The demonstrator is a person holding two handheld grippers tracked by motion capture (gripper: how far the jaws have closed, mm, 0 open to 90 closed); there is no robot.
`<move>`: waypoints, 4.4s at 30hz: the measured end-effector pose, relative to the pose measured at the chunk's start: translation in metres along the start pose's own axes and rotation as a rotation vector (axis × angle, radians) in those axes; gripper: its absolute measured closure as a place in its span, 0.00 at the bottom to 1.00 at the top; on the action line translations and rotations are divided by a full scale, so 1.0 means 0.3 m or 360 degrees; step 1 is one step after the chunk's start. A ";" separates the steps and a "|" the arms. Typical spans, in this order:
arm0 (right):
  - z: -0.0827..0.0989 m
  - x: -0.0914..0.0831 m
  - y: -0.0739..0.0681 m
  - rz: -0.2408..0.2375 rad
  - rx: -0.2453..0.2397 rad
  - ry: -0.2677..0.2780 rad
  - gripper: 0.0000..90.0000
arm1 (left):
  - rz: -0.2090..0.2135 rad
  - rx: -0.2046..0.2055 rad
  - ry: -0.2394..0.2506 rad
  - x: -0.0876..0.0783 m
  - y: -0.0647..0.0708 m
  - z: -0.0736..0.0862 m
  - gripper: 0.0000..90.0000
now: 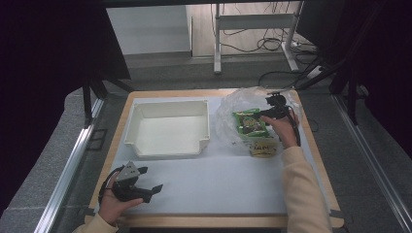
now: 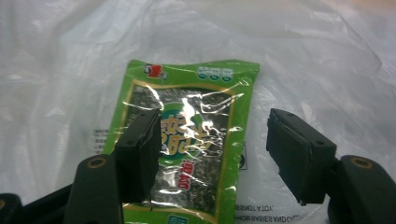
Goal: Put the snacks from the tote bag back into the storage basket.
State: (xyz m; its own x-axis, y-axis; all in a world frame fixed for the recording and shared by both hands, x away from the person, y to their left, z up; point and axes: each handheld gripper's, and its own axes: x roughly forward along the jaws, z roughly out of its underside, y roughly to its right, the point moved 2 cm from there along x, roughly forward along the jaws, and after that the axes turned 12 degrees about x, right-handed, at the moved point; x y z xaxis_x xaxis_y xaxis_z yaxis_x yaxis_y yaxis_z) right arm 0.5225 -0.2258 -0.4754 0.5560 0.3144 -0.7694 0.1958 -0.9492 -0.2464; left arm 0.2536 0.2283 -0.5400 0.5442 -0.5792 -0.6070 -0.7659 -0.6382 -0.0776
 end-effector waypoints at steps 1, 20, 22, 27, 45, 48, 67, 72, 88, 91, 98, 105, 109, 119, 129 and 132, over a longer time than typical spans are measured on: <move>0.002 0.006 0.004 0.0006 0.0011 -0.0010 0.41 | 0.0000 0.0000 0.0000 0.000 0.000 0.000 0.11; 0.015 0.080 0.043 0.0074 0.0009 -0.0149 0.57 | 0.0002 0.0000 0.0002 -0.001 -0.001 0.001 0.11; 0.016 0.086 0.042 0.0084 -0.0006 -0.0156 0.59 | 0.0002 0.0000 0.0001 -0.001 -0.002 0.001 0.11; 0.016 0.089 0.044 0.0077 -0.0003 -0.0168 0.63 | 0.0002 -0.0003 0.0004 -0.002 -0.003 0.001 0.11; 0.025 0.118 0.018 0.0159 0.0041 -0.0280 0.89 | 0.0003 0.0005 0.0003 -0.002 0.000 0.000 0.11; 0.025 0.120 0.008 0.0195 0.0038 -0.0276 0.93 | 0.0005 0.0007 0.0003 -0.002 0.001 0.000 0.11; 0.029 0.085 -0.008 0.0195 0.0034 -0.0211 0.99 | 0.0000 0.0002 0.0007 -0.006 -0.005 0.003 0.11; 0.025 0.044 -0.003 0.0163 0.0029 -0.0147 0.99 | -0.0002 0.0002 0.0005 -0.005 -0.004 0.002 0.11; 0.010 -0.082 -0.005 0.0088 0.0025 0.0031 1.00 | -0.0005 0.0005 0.0002 -0.006 -0.006 0.004 0.11; 0.010 -0.103 -0.009 0.0072 0.0019 0.0059 1.00 | -0.0005 0.0005 0.0001 -0.006 -0.006 0.004 0.11; 0.009 -0.143 -0.009 0.0032 0.0028 0.0118 1.00 | -0.0008 0.0000 0.0010 -0.009 -0.007 0.004 0.11; 0.010 -0.187 0.000 -0.0021 0.0052 0.0182 1.00 | -0.0008 0.0001 0.0009 -0.009 -0.006 0.004 0.11; 0.009 -0.194 -0.001 -0.0028 0.0054 0.0191 1.00 | -0.0008 -0.0002 0.0010 -0.009 -0.006 0.004 0.11; 0.006 -0.234 0.008 -0.0087 0.0097 0.0272 1.00 | -0.0008 0.0000 0.0009 -0.009 -0.006 0.003 0.11; 0.004 -0.266 0.016 -0.0151 0.0132 0.0331 1.00 | -0.0007 0.0000 0.0008 -0.009 -0.005 0.003 0.11; 0.003 -0.274 0.016 -0.0161 0.0141 0.0345 1.00 | -0.0008 0.0001 0.0008 -0.009 -0.005 0.003 0.11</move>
State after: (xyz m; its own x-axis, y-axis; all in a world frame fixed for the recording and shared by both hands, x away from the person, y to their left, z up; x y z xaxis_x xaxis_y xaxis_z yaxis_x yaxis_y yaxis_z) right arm 0.4769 -0.2563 -0.4140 0.6994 0.3942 -0.5962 0.1930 -0.9073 -0.3736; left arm 0.2530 0.2313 -0.5390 0.5498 -0.5785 -0.6025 -0.7633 -0.6410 -0.0811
